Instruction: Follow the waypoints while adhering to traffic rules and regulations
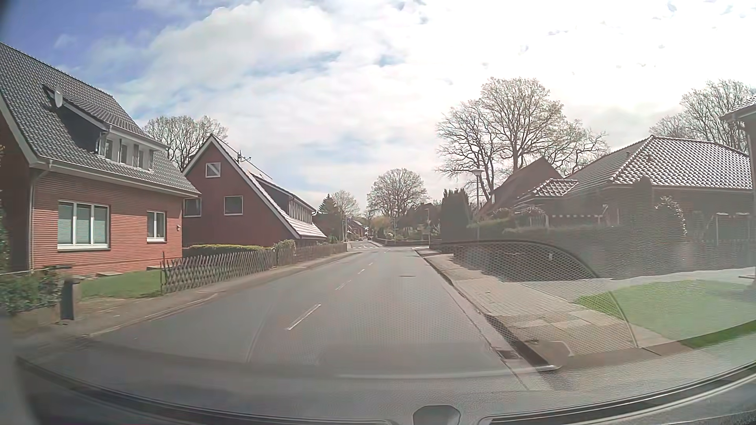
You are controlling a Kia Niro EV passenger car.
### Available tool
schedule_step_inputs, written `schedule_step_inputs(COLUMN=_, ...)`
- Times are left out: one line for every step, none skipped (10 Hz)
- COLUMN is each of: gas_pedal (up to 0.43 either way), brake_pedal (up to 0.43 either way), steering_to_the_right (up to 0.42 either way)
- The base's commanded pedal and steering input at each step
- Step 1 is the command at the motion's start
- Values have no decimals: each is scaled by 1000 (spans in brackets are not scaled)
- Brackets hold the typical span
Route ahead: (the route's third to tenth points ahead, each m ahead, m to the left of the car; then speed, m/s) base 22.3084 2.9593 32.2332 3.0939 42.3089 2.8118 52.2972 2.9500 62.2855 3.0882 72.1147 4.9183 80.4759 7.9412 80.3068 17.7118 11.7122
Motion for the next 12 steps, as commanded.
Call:
schedule_step_inputs(gas_pedal=138, brake_pedal=0, steering_to_the_right=-3)
schedule_step_inputs(gas_pedal=138, brake_pedal=0, steering_to_the_right=-3)
schedule_step_inputs(gas_pedal=130, brake_pedal=0, steering_to_the_right=-3)
schedule_step_inputs(gas_pedal=130, brake_pedal=0, steering_to_the_right=-2)
schedule_step_inputs(gas_pedal=118, brake_pedal=0, steering_to_the_right=-2)
schedule_step_inputs(gas_pedal=118, brake_pedal=0, steering_to_the_right=-2)
schedule_step_inputs(gas_pedal=118, brake_pedal=0, steering_to_the_right=-3)
schedule_step_inputs(gas_pedal=118, brake_pedal=6, steering_to_the_right=-2)
schedule_step_inputs(gas_pedal=118, brake_pedal=0, steering_to_the_right=-1)
schedule_step_inputs(gas_pedal=118, brake_pedal=0, steering_to_the_right=0)
schedule_step_inputs(gas_pedal=118, brake_pedal=0, steering_to_the_right=2)
schedule_step_inputs(gas_pedal=118, brake_pedal=0, steering_to_the_right=2)
